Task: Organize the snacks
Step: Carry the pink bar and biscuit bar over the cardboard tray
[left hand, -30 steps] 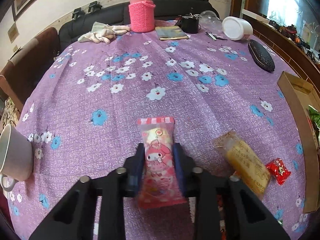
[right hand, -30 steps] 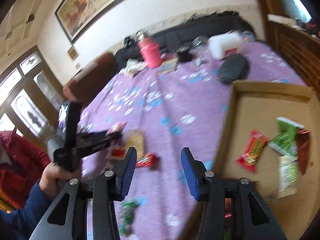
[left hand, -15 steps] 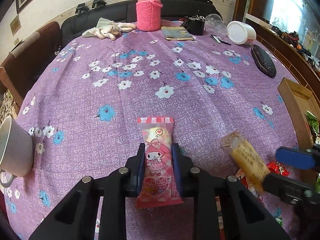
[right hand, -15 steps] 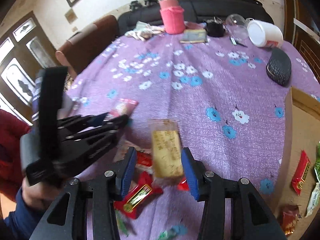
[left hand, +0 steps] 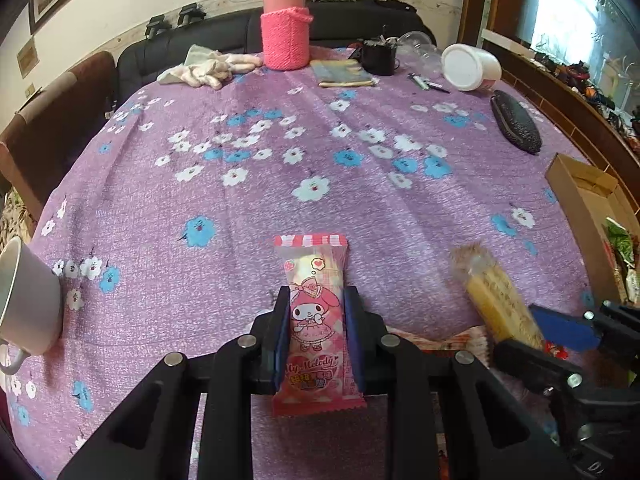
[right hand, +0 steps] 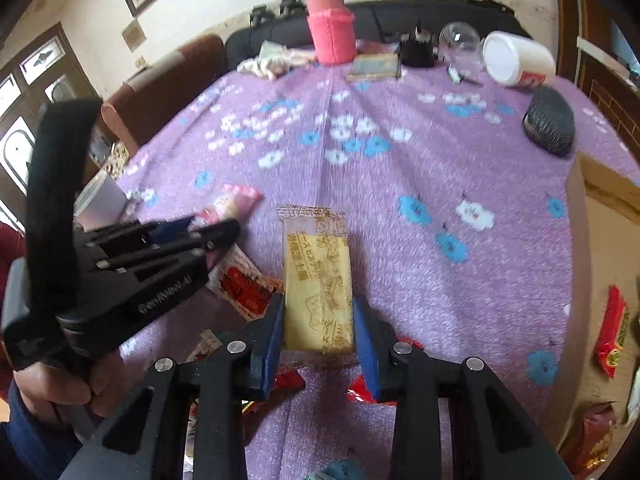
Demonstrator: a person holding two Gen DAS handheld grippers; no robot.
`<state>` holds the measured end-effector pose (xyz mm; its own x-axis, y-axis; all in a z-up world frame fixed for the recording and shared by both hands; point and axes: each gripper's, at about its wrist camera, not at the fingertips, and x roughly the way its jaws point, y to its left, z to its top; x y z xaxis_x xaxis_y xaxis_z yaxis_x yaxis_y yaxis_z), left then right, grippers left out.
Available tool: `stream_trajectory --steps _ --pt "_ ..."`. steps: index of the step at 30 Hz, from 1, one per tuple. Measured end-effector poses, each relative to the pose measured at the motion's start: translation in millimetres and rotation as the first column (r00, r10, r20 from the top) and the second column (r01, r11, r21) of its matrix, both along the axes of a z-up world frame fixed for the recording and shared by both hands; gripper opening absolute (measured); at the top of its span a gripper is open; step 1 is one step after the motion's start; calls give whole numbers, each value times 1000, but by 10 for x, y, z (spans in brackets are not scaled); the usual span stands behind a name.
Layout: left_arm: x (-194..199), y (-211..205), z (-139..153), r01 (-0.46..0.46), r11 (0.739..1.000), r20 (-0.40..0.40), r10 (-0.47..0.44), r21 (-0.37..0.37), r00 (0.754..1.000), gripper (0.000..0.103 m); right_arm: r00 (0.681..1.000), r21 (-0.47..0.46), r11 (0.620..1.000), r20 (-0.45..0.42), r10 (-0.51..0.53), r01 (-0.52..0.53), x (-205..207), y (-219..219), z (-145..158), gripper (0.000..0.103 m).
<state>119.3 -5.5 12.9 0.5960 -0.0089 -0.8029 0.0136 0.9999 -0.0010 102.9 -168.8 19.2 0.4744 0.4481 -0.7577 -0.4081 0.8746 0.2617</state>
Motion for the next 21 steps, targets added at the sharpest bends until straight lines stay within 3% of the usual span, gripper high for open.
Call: stream_trajectory --steps 5,21 --pt "-49 -66 70 10 1000 30 -10 -18 1000 24 998 21 999 37 -42 41 -18 -93 85 36" --pt "-196 -248 200 83 995 87 -78 -48 993 24 994 56 993 38 -107 105 22 -244 169 36"
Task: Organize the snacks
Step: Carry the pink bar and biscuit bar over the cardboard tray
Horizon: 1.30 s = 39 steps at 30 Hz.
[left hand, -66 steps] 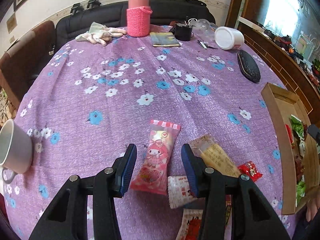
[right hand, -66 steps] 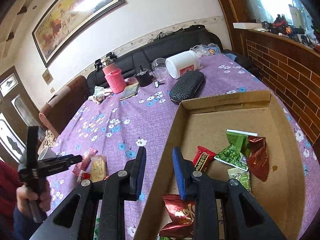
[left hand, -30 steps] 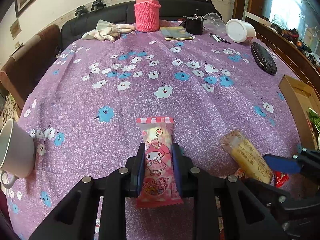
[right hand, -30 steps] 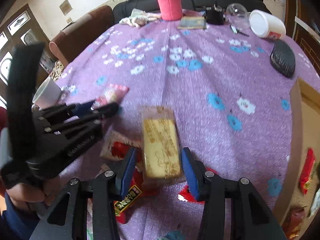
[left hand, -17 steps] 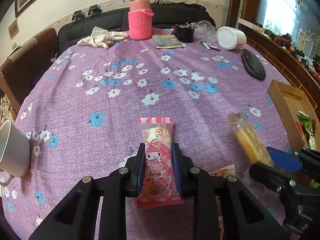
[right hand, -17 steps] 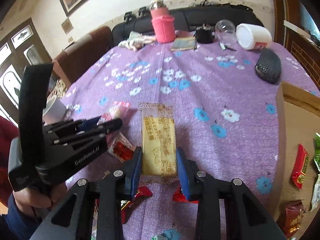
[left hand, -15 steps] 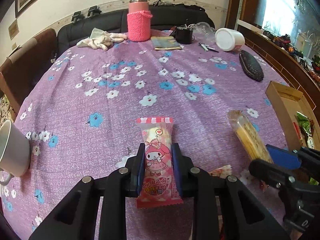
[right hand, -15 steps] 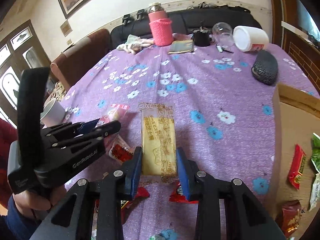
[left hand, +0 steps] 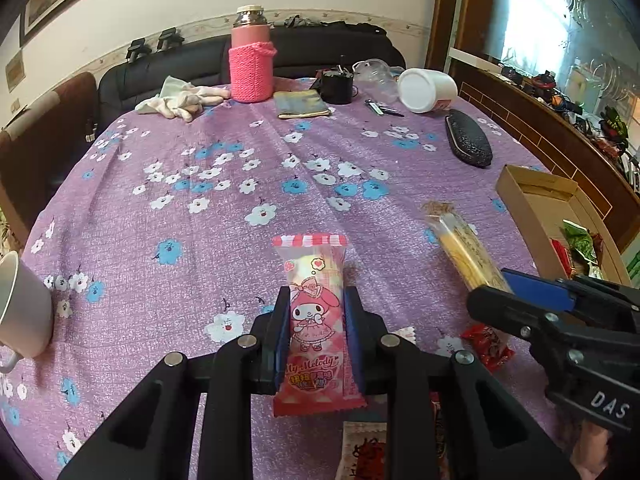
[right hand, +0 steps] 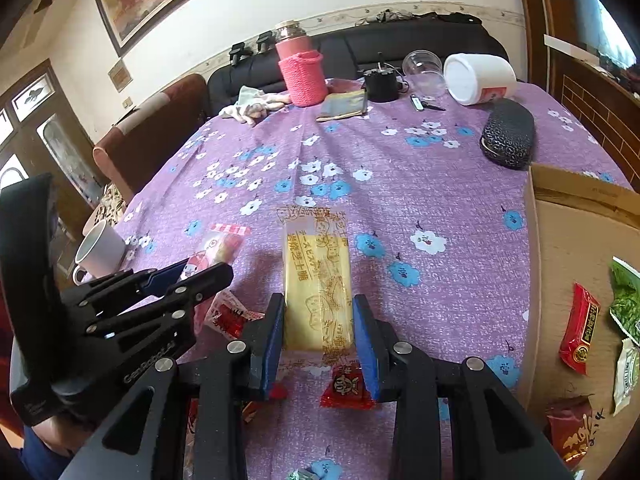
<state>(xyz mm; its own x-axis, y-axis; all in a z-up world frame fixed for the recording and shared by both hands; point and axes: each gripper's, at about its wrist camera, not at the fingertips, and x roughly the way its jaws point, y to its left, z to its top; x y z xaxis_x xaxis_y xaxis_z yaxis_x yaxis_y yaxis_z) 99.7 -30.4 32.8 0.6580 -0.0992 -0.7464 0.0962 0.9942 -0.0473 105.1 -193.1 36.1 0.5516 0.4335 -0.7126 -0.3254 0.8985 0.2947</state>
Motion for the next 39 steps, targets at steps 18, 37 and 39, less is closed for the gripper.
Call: stream_trajectory --steps 18,37,39 --pt "-33 -102 32 26 999 13 -26 21 1000 24 1000 -1 1000 13 -14 14 16 -67 19 36" --pt "-108 -157 79 52 999 27 -52 7 998 24 999 44 998 2 -45 45 20 -162 53 36" --pt "-144 -185 107 61 998 34 -61 4 998 24 999 50 998 3 -50 50 2 -178 72 36"
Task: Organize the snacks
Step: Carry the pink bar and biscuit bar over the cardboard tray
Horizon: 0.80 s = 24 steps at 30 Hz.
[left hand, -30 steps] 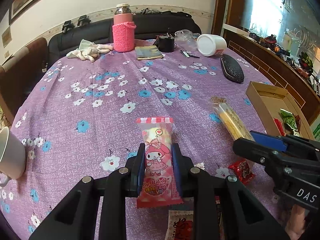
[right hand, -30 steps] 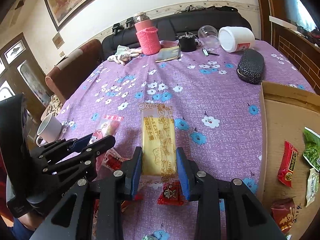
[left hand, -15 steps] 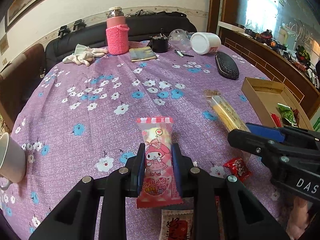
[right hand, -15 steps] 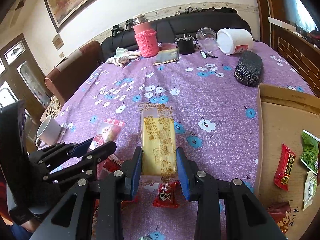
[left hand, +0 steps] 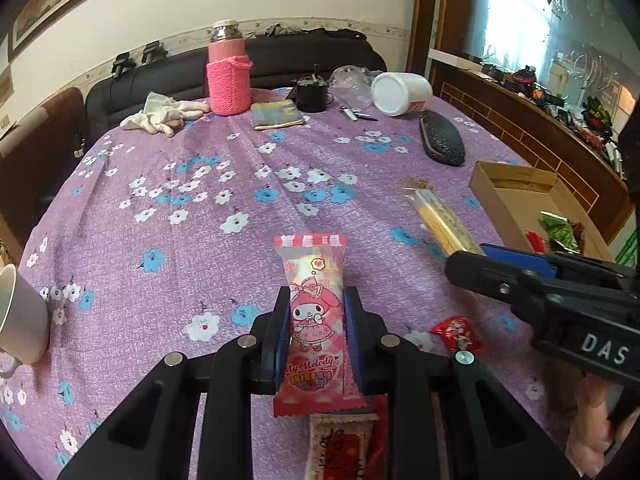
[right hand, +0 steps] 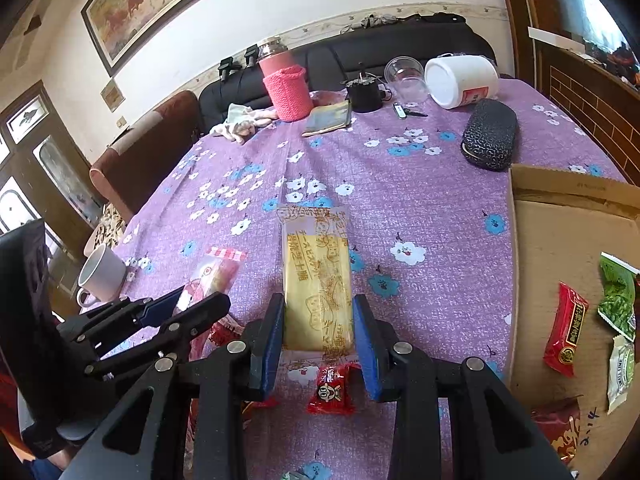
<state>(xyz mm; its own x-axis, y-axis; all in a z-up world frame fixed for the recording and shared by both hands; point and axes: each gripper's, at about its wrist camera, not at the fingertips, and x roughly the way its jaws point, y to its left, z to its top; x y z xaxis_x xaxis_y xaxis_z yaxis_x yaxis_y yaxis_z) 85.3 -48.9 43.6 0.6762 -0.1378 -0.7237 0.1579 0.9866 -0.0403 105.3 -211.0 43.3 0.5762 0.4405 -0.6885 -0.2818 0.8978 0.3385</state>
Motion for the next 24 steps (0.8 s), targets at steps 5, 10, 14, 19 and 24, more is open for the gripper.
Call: stream_trajectory --steps 5,10,14,19,24 --pt "-117 -130 94 57 998 6 -56 -34 998 24 998 37 997 26 -65 64 -266 -209 134 36" --pt "-296 -431 188 147 988 9 -146 -51 989 24 979 80 978 48 -196 192 -757 -718 145 36" --pt "-420 -694 225 209 975 0 -209 -70 978 24 953 96 951 47 -298 293 -1032 -1196 120 36" --pt "-512 -1086 227 267 958 -20 -270 -104 963 24 918 102 914 22 -396 392 -1175 -1622 27 36" --pt "-530 -1474 207 319 939 -44 -327 -132 944 24 880 73 880 32 -473 470 -1212 -1836 -34 36"
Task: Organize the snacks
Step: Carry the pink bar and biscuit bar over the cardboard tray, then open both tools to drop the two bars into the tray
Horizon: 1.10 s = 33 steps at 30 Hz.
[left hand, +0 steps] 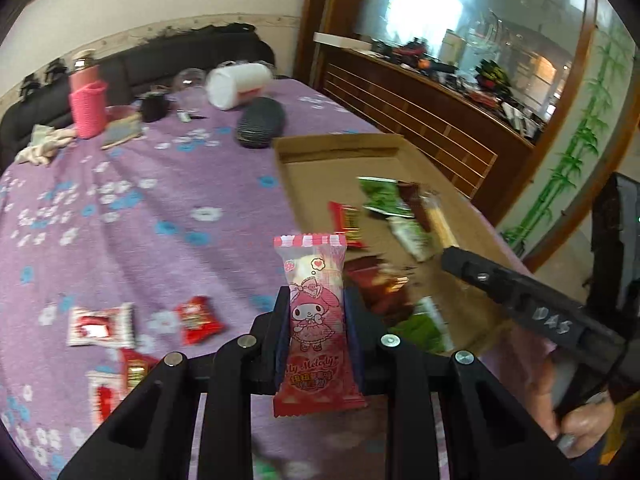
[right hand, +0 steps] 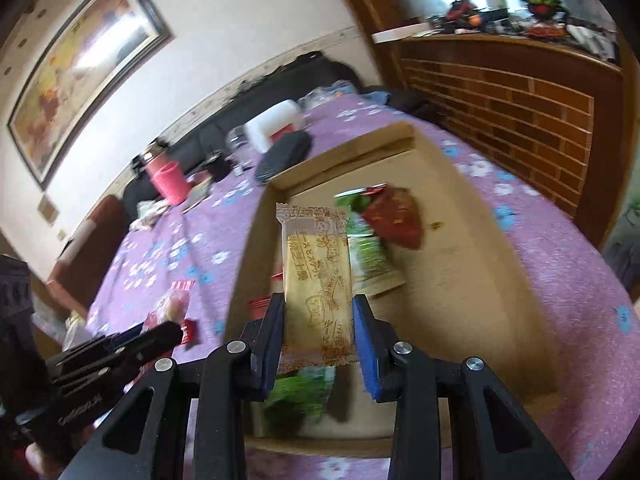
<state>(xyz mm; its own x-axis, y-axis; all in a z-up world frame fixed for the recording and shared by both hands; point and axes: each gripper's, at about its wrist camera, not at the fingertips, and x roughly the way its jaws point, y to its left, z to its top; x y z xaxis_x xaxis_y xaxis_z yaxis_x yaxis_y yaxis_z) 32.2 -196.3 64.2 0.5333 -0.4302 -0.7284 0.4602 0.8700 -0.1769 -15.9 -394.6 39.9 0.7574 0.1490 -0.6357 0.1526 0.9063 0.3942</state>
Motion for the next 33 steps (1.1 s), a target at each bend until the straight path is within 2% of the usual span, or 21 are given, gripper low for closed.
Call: stream_trajectory --steps 2,7,10,22,24,26,33 --pt "-27 -193 -19 35 999 -5 -35 -7 999 24 1000 -24 999 -6 -28 28 -11 -44 -28 36" --pt "-83 -588 -136 105 994 -8 -105 8 994 24 997 -15 998 -47 -62 62 9 -182 -147 36" --pt "-87 -674 -206 115 993 -10 -115 21 993 23 995 -6 997 -70 -73 72 51 -207 -227 36" --pt "-18 -644 -269 115 993 -12 -115 -8 993 25 993 -18 995 -67 -98 97 63 -222 -244 38" --pt "-23 -634 -262 114 993 -15 -114 -12 993 27 993 -18 994 -52 -106 105 40 -232 -223 38" --pt "-26 -620 -245 109 994 -14 -109 -19 994 33 993 -19 994 -37 -112 112 33 -237 -198 38" --pt "-96 -552 -141 102 995 6 -102 -23 995 35 992 -31 992 53 -118 120 -54 -194 -76 38"
